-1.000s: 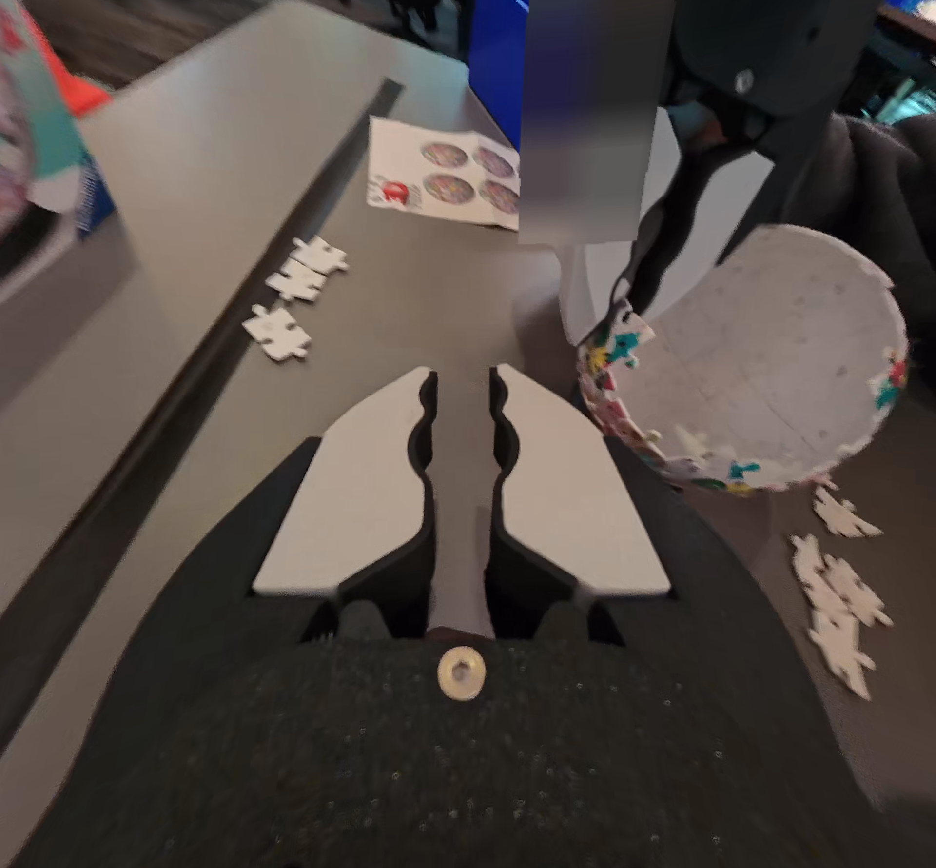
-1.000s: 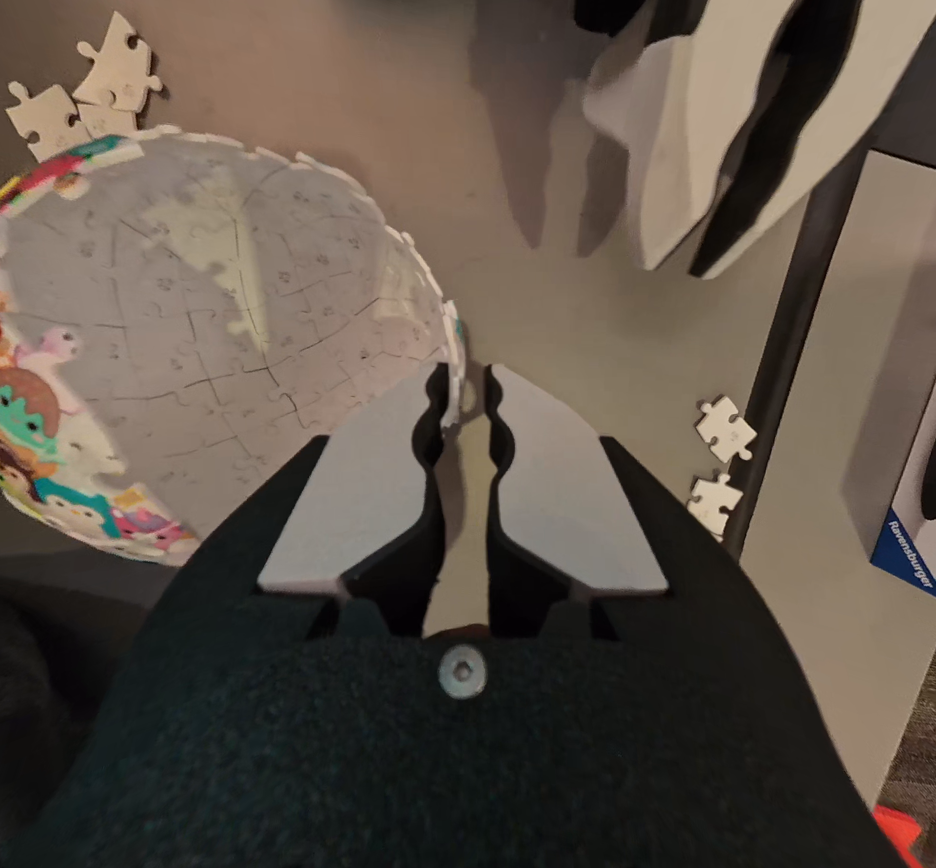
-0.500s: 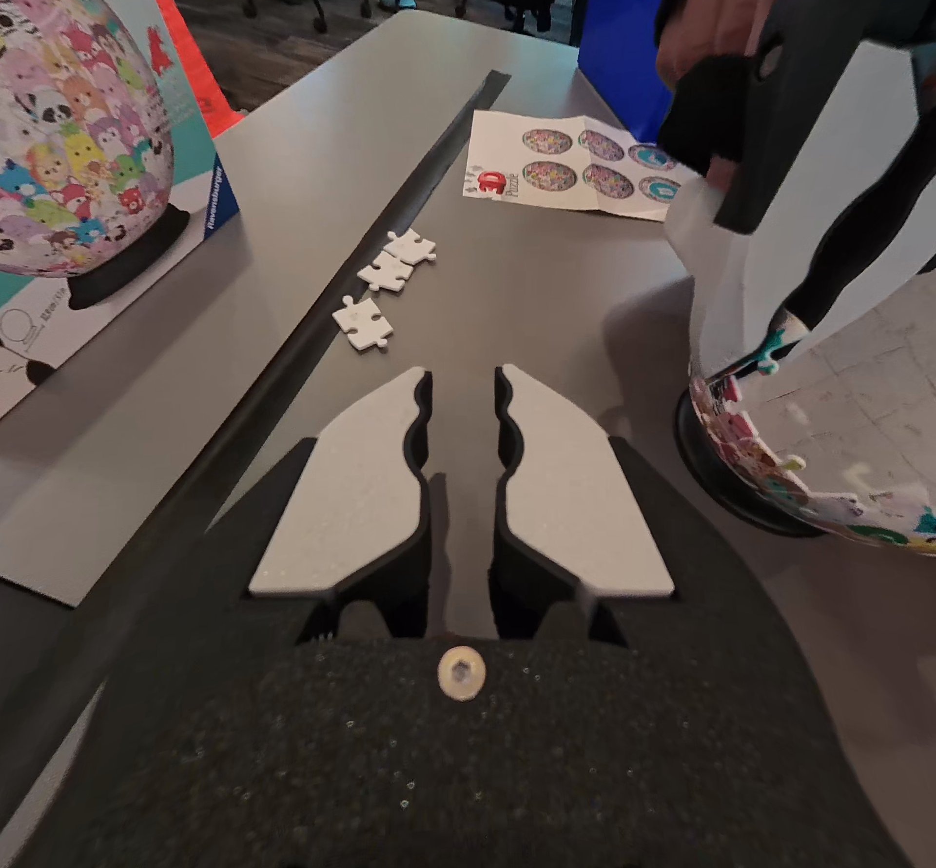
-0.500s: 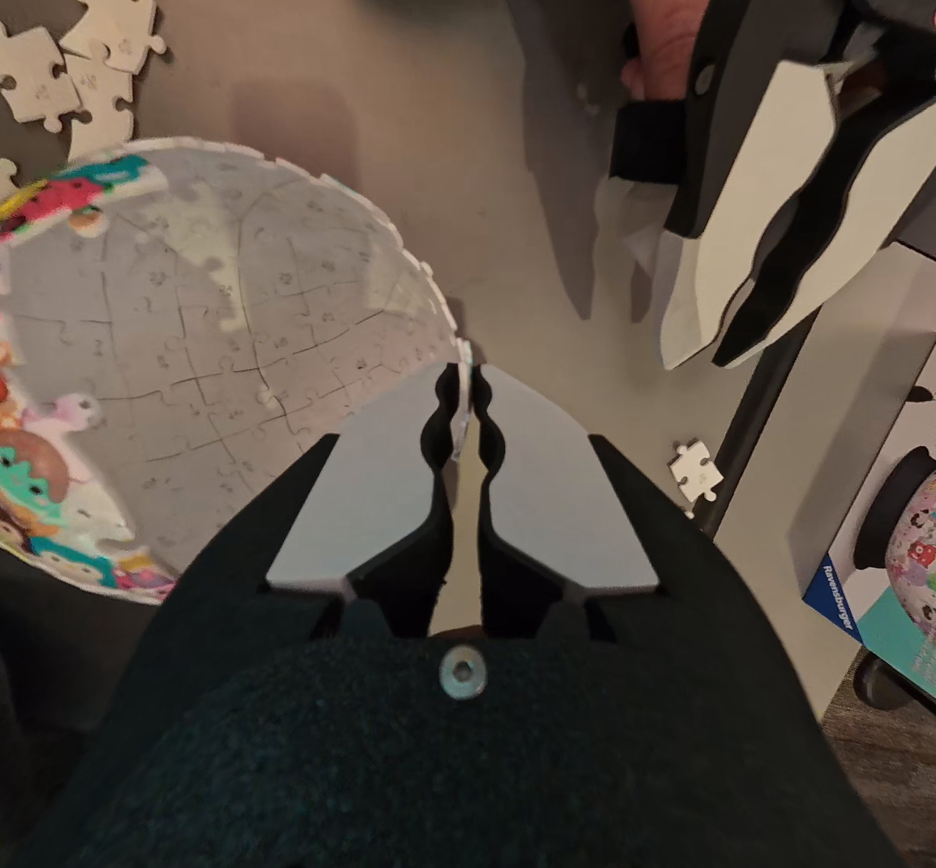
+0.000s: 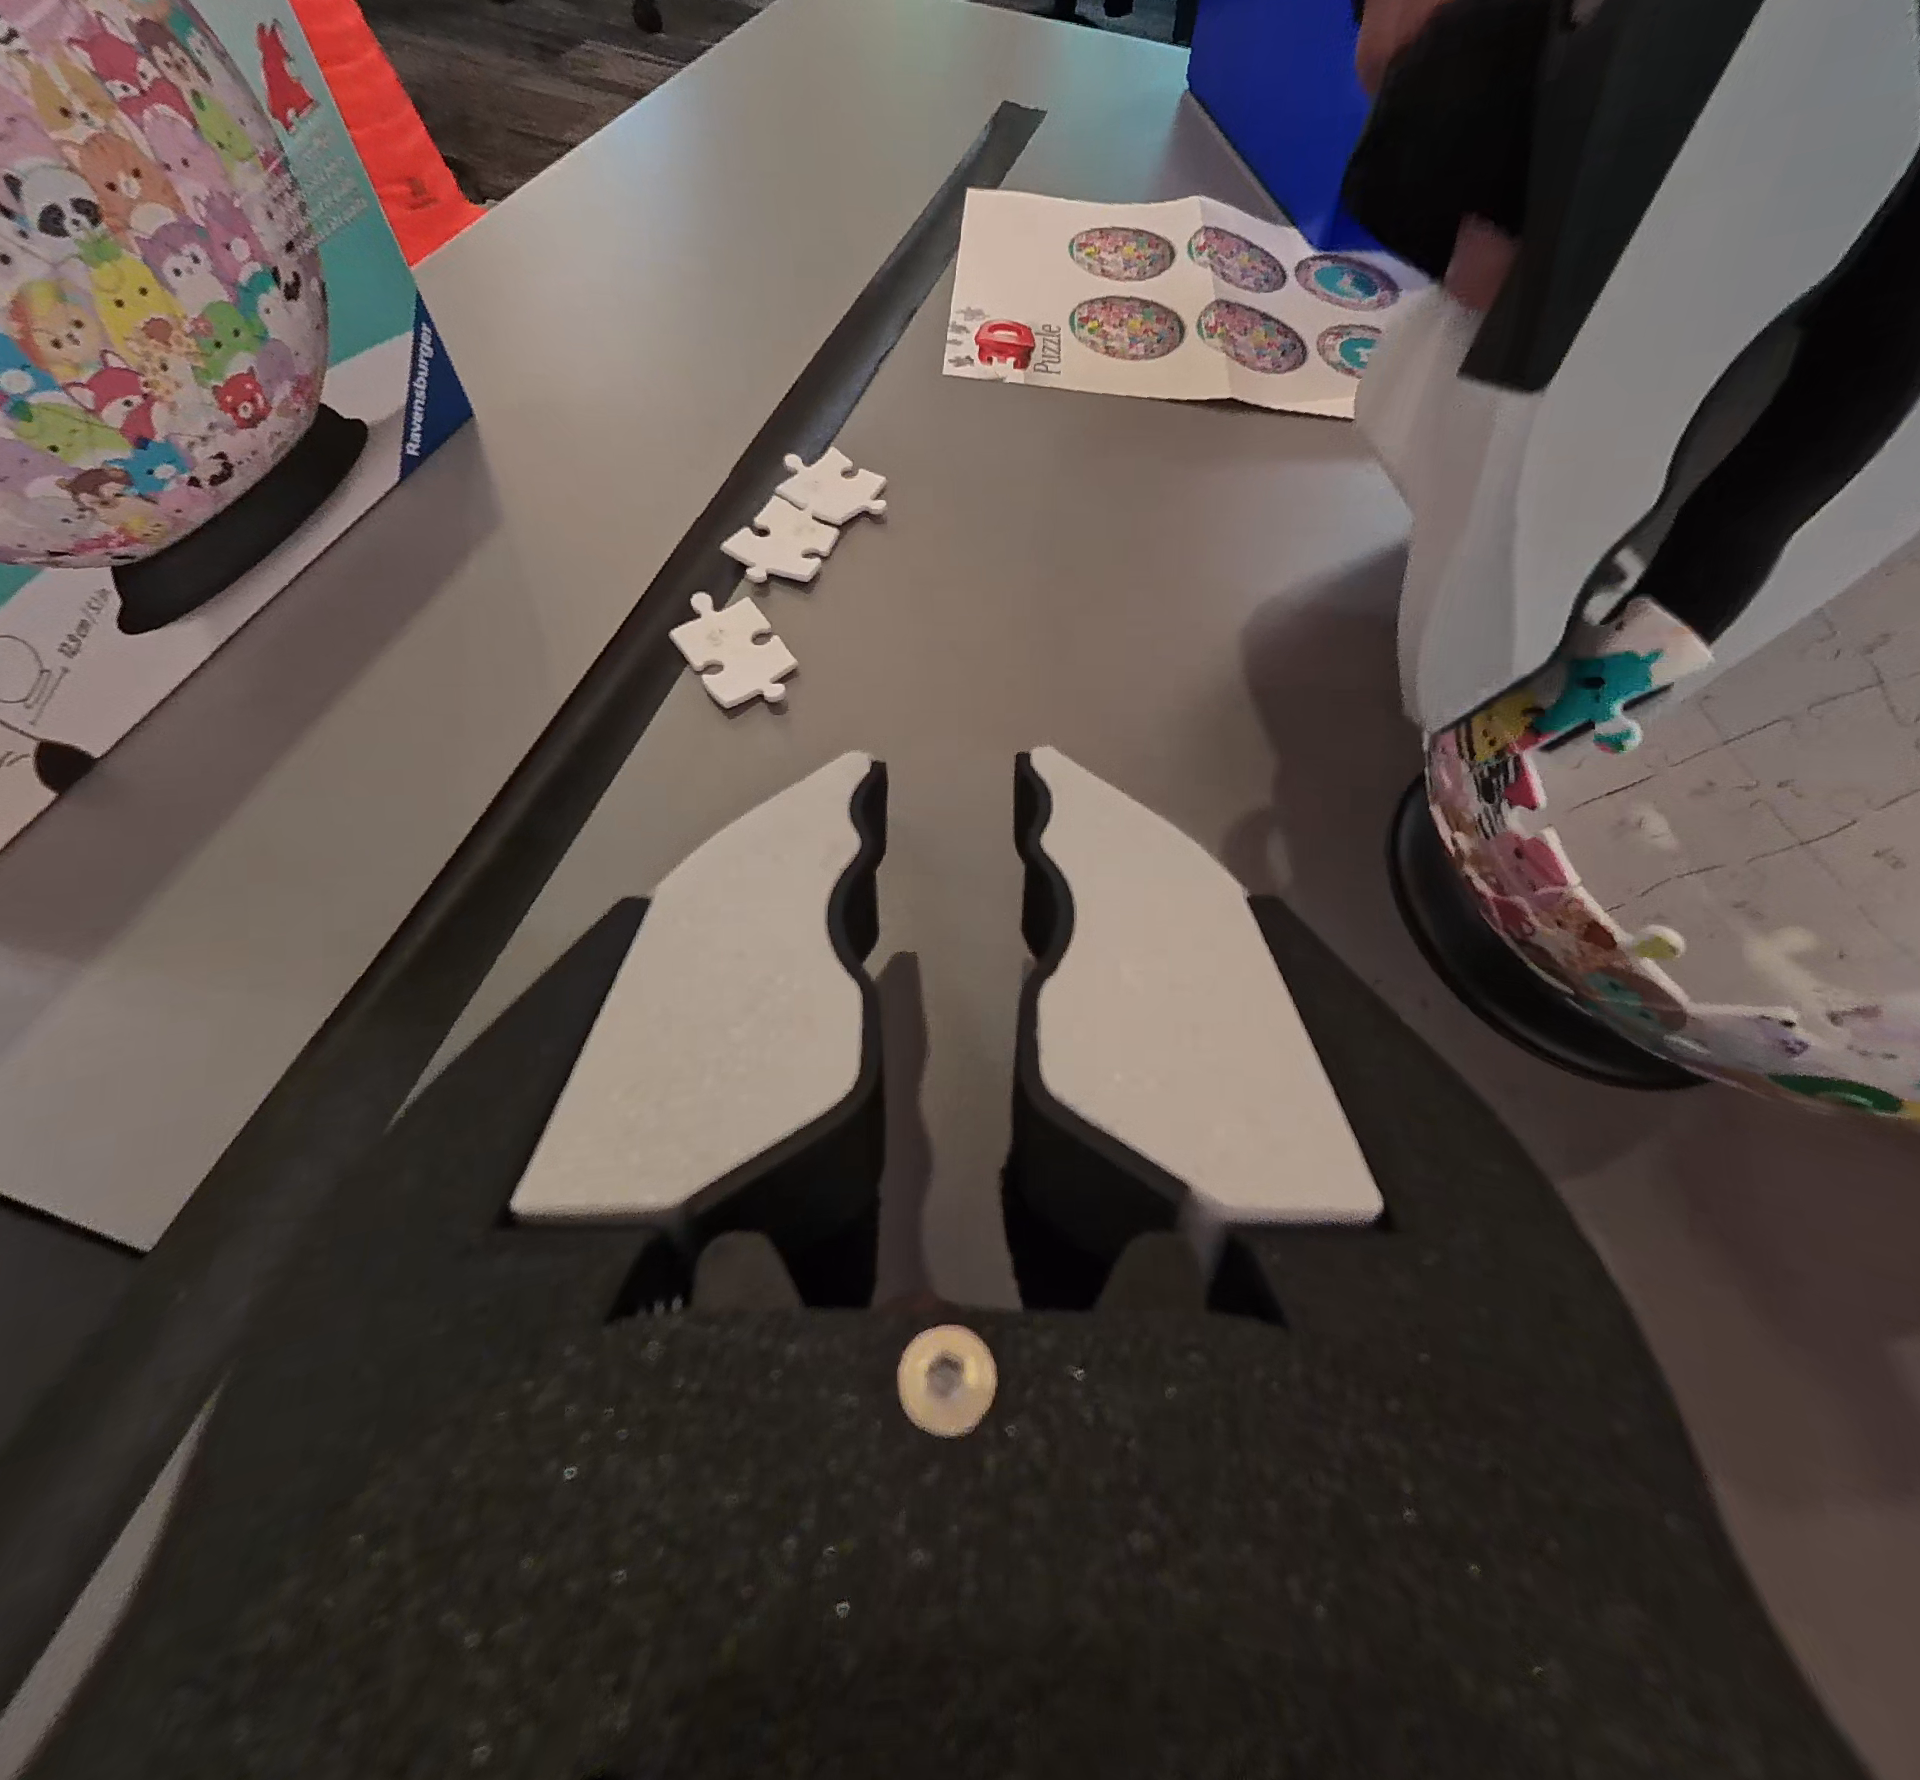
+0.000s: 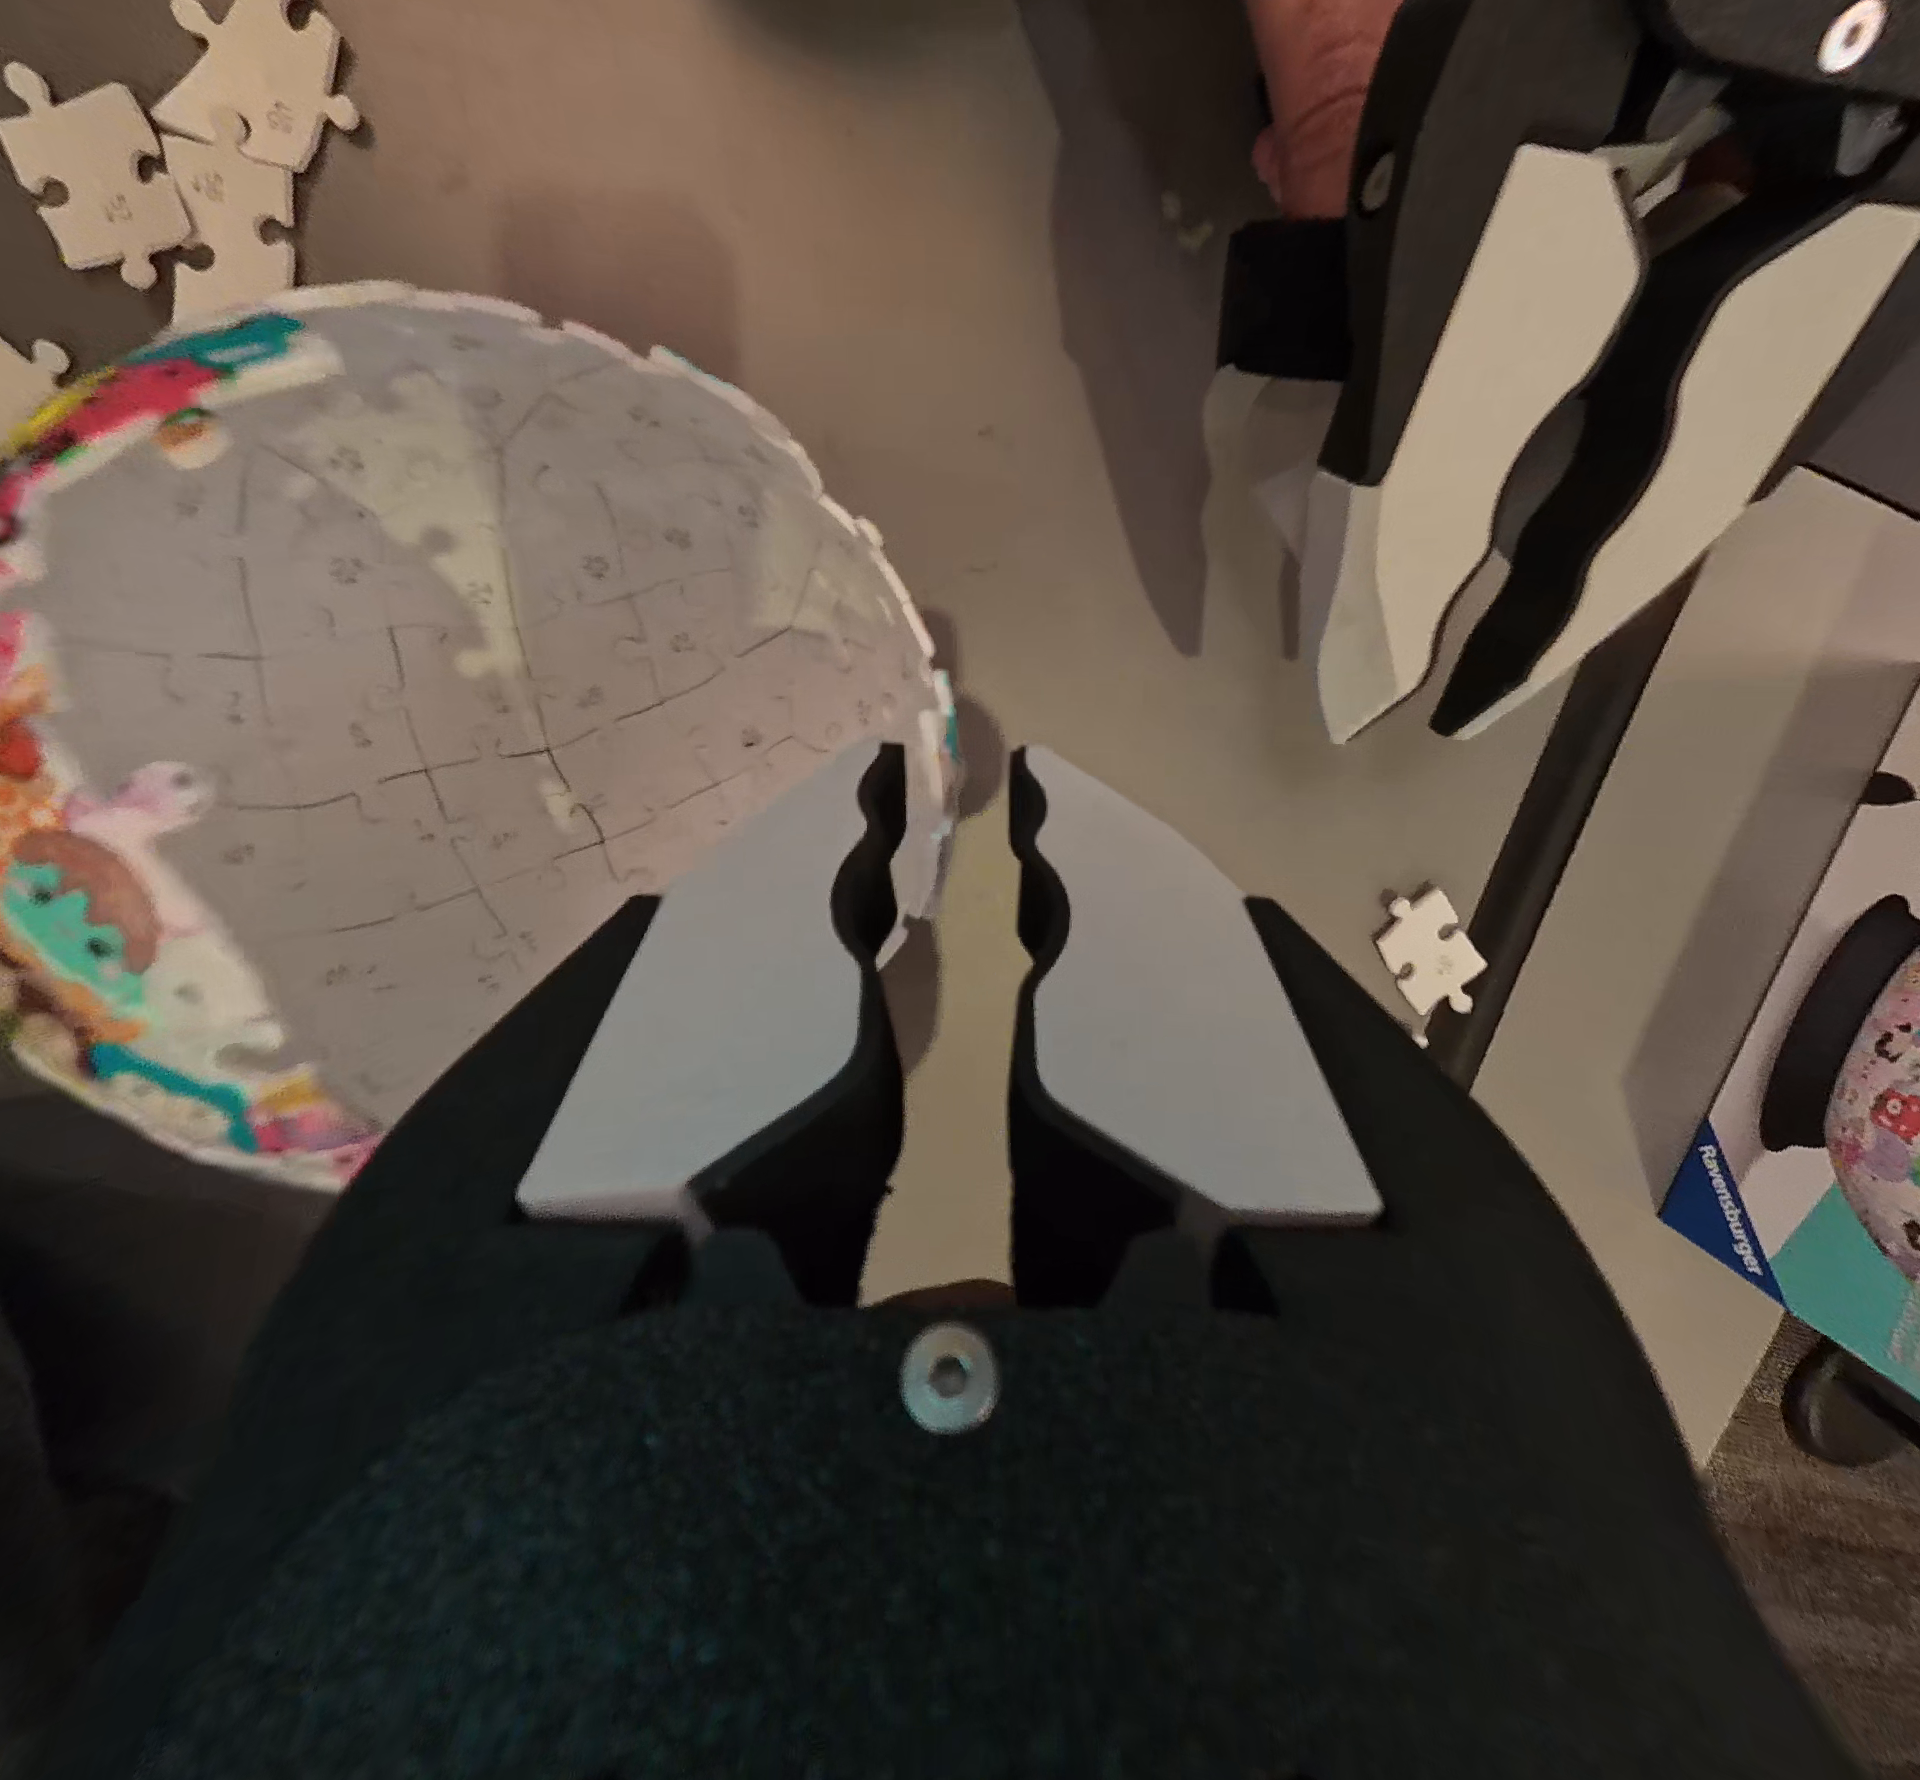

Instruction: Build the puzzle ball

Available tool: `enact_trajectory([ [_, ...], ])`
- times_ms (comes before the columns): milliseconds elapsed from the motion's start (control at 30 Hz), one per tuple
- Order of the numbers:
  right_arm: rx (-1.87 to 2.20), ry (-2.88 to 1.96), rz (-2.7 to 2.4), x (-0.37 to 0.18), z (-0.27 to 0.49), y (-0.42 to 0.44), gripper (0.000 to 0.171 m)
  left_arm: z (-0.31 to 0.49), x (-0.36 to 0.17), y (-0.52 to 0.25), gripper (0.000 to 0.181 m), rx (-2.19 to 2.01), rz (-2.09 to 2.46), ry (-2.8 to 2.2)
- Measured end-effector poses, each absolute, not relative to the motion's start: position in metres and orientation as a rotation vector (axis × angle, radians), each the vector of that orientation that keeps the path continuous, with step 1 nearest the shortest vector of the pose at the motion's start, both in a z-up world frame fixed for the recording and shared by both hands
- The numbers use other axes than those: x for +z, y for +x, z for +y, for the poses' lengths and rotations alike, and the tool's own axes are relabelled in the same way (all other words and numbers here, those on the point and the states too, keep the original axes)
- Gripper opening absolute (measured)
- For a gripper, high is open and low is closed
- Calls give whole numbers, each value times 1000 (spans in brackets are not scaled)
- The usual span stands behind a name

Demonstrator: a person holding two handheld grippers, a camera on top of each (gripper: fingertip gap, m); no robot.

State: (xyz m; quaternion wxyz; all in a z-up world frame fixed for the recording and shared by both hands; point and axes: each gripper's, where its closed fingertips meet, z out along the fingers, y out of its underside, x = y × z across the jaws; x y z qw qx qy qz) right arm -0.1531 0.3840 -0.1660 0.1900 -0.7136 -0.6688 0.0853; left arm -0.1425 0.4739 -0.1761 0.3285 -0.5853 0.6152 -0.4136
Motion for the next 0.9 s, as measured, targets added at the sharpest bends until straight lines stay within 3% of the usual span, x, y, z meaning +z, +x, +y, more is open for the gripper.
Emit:
enact_trajectory([
  [200, 277, -1936, -1708, -122, 383, -137, 31, 473, -178, -142, 24, -1047, 1623, -1521],
  [533, 191, -1822, -1089, -44, 394, -88, 31, 445, -152, -153, 26, -1264, 1642, -1559],
  [800, 270, -1804, -1415, -111, 376, -111, 27, 458, -166, -170, 27, -1088, 1409, -1609],
  [900, 286, -1790, -1468, -124, 382, -118, 28, 467, -164, -172, 35, -1006, 1346, -1609],
])
